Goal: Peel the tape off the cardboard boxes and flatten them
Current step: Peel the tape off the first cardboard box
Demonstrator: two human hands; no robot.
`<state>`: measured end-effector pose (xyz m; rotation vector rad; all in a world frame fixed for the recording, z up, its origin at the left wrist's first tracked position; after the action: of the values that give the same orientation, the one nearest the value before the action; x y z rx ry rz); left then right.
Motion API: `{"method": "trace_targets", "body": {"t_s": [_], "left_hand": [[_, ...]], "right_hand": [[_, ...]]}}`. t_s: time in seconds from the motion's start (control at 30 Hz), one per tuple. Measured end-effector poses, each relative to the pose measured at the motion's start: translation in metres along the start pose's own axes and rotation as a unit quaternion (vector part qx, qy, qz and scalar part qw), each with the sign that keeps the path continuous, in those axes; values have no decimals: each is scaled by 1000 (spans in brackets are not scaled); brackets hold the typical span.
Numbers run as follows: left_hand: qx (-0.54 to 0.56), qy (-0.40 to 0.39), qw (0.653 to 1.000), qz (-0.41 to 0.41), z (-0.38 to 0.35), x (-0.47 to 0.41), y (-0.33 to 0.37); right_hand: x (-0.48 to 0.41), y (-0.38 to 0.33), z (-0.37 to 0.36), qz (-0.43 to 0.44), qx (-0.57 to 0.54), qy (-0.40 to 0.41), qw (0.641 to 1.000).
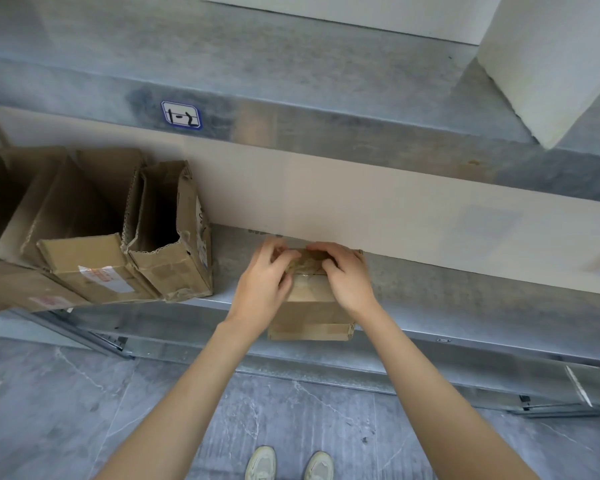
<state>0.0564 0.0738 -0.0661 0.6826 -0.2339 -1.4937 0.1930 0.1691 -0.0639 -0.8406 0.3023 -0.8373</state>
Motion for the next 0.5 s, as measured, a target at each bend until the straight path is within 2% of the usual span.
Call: {"method": "trace_targets", "body": {"t_s": [0.13, 0.27, 0.5], "left_hand": [[-7, 13, 1000, -22, -3, -2, -2], [-14, 15, 998, -57, -2, -17, -7], [-36, 25, 993, -106, -5, -20, -9]], "right_hand": [[-2, 5, 11, 2, -43, -5, 999], [-3, 10, 14, -6, -14, 50, 999], [-8, 13, 11, -97, 27, 53, 993]]}}
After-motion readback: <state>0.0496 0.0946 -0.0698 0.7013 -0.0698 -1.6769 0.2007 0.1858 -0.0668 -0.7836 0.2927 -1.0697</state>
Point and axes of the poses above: each hand's wrist, its own x-axis away from the middle knuckle, its own z-axis out of the back of the hand, y = z × x, the point moved 2 cm from there along -x, towards the middle knuckle, and after that the axes turned 12 degrees about -y, right-handed, at the moved point
